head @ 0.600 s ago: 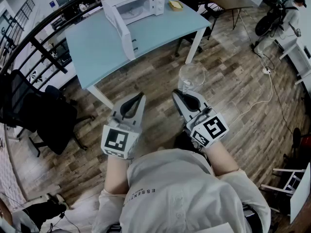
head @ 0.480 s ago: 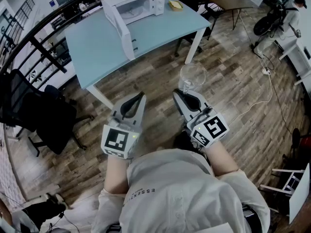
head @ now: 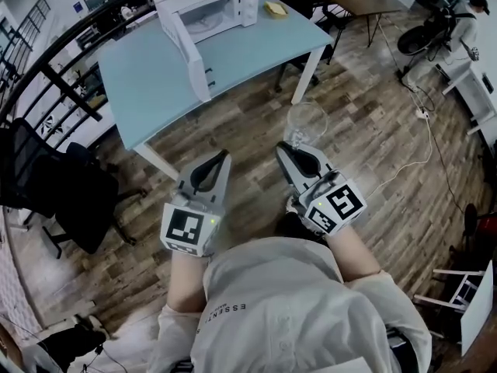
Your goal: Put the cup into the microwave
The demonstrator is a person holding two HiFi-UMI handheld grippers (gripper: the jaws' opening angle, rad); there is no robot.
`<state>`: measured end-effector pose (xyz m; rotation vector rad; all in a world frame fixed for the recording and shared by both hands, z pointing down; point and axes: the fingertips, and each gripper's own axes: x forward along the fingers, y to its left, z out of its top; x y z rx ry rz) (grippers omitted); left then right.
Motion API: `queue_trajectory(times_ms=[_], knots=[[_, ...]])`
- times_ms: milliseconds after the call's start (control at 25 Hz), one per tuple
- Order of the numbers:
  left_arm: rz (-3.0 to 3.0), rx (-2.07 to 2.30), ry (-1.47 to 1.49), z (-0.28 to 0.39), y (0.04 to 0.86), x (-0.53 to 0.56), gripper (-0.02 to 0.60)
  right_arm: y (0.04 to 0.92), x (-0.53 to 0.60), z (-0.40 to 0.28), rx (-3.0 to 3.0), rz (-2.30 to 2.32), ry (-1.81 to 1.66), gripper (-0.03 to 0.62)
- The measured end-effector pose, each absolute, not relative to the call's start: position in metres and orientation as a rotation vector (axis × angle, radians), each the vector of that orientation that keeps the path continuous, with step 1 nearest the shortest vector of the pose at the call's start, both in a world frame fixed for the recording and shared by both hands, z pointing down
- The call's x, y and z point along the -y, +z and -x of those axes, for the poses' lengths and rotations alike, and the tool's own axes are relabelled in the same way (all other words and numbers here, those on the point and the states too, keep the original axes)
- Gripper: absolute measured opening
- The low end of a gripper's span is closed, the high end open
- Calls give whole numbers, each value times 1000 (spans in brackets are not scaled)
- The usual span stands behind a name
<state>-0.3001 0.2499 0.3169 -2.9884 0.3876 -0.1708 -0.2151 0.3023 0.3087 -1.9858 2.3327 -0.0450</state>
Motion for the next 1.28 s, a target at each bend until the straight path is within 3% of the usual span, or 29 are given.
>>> queue_trajectory(times_ms=[480,1280], knots=[[2993,-550,-207,241,337,-190,2,323,-240,142,-2420,1882,-84,26],[2957,-972,-331,-12,352,-40,2,336,-64,-110,-2759,1456,-206,26]])
